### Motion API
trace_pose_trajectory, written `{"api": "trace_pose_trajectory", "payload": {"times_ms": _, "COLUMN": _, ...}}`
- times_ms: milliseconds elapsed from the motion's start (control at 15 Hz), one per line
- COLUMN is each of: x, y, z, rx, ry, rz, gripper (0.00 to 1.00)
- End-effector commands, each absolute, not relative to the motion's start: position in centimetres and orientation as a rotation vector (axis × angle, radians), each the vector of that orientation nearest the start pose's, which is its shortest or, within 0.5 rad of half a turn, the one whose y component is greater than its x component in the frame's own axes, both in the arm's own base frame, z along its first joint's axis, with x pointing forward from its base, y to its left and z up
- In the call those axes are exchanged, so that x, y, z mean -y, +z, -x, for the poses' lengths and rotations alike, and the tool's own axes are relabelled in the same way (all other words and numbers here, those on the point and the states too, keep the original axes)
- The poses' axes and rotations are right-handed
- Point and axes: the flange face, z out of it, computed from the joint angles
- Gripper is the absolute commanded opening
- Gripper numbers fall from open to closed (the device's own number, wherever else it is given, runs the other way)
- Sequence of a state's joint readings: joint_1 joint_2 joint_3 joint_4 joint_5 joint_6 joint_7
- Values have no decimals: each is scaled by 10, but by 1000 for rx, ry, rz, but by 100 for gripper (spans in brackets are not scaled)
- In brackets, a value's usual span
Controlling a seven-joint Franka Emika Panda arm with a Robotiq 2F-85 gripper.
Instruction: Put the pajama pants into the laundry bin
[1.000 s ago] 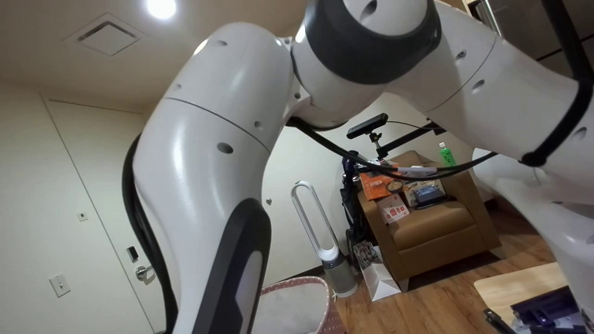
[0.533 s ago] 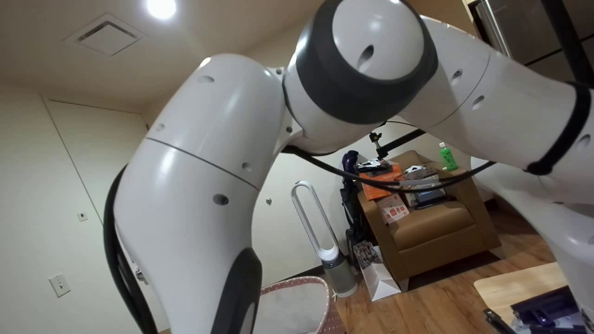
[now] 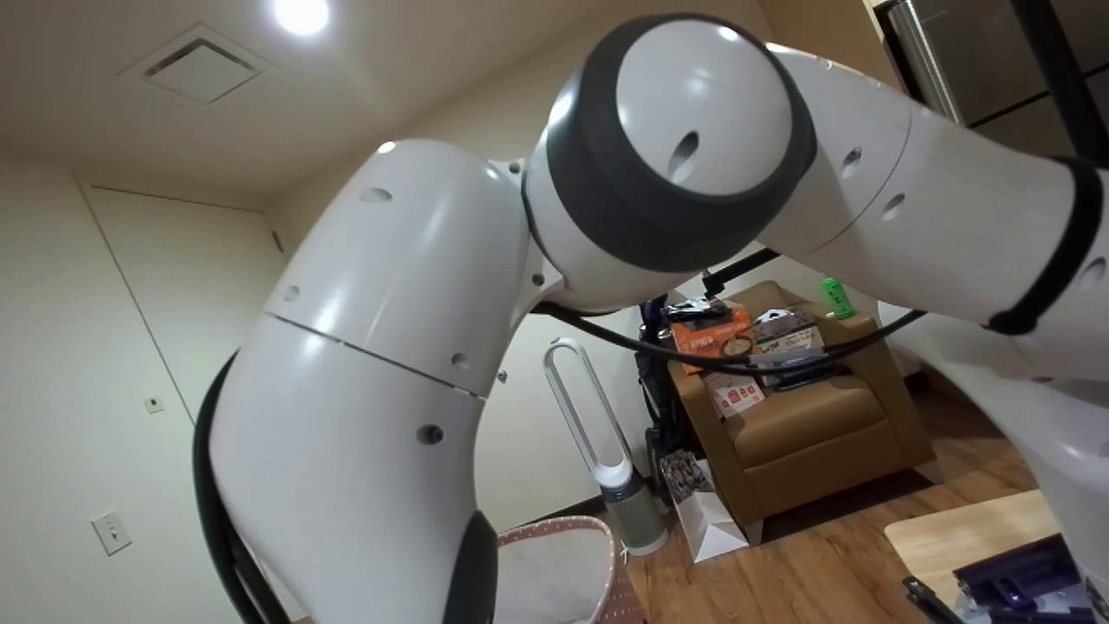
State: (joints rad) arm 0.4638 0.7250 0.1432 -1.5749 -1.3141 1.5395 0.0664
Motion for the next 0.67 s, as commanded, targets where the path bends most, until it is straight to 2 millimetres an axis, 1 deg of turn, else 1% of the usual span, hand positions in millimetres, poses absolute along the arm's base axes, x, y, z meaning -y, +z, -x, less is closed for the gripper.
{"api": "trace_pose_trajectory", "payload": {"times_ms": 0, "x": -264, "y": 220, "z": -614, "rx": -907, "ry": -256, "rz": -1409, "gripper": 100}}
{"api": "trace_pose_trajectory", "payload": {"times_ms": 133, "x": -258, "y": 207, "z": -616, "rx": -906, "ry": -274, "rz": -1373, "gripper": 100}}
{"api": "trace_pose_trajectory", "payload": {"times_ms": 333, "x": -251, "y": 183, "z": -616, "rx": -942, "ry": -297, "rz": -1388, "gripper": 100}}
{"api": "trace_pose_trajectory", "payload": {"times_ms": 600, "x": -240, "y": 166, "z": -620, "rx": -957, "ry": -307, "rz": -1410, "gripper": 100}}
